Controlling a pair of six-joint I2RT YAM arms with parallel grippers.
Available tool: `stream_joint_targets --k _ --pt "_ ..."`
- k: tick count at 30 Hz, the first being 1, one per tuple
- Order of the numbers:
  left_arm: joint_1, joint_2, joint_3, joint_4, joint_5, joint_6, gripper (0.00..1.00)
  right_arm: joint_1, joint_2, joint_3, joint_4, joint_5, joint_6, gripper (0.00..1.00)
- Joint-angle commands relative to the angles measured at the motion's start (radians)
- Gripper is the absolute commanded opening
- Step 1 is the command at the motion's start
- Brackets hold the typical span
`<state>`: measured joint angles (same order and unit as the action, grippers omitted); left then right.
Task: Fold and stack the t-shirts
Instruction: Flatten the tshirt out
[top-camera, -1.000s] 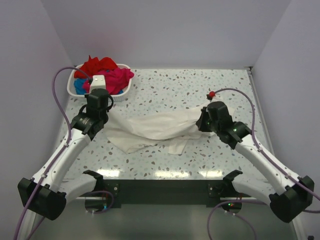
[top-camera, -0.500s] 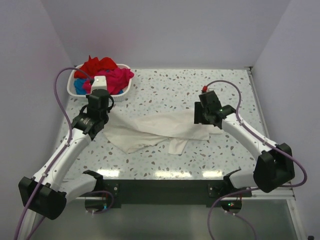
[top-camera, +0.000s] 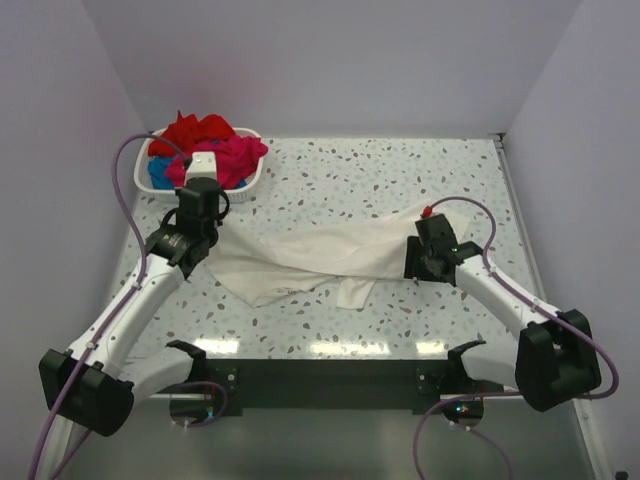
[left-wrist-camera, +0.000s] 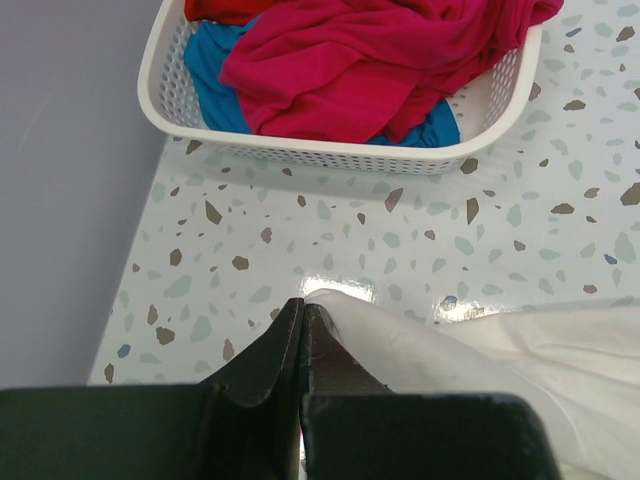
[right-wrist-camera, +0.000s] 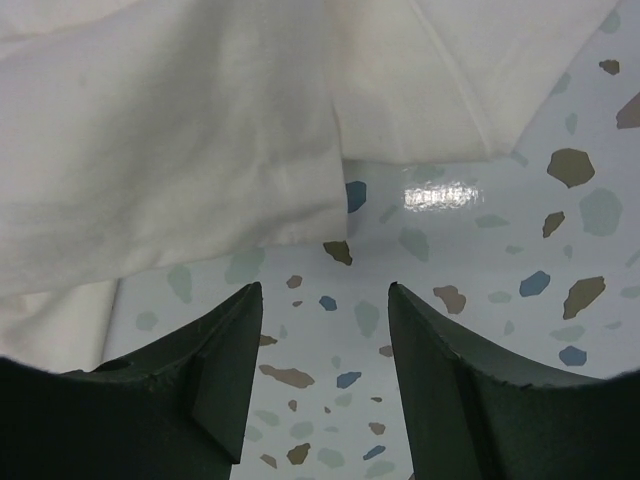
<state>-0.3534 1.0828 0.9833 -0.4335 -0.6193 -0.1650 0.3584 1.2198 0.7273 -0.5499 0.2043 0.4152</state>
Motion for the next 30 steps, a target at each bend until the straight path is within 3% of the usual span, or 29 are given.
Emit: stream_joint_targets --k 1,13,30 --pt "0.011 -0.001 -0.008 0.05 0.012 -0.001 0.0 -0.036 -0.006 -0.025 0.077 -0.077 0.013 0.56" --pt "0.011 0.002 -0.012 0.049 0.007 -0.002 0.0 -0.059 0.132 -0.037 0.191 -0.103 0.013 0.51" --pt "0.011 -0.004 -0.014 0.049 0.009 -0.004 0.0 -0.09 0.225 -0.026 0.189 -0.138 0.048 0.49"
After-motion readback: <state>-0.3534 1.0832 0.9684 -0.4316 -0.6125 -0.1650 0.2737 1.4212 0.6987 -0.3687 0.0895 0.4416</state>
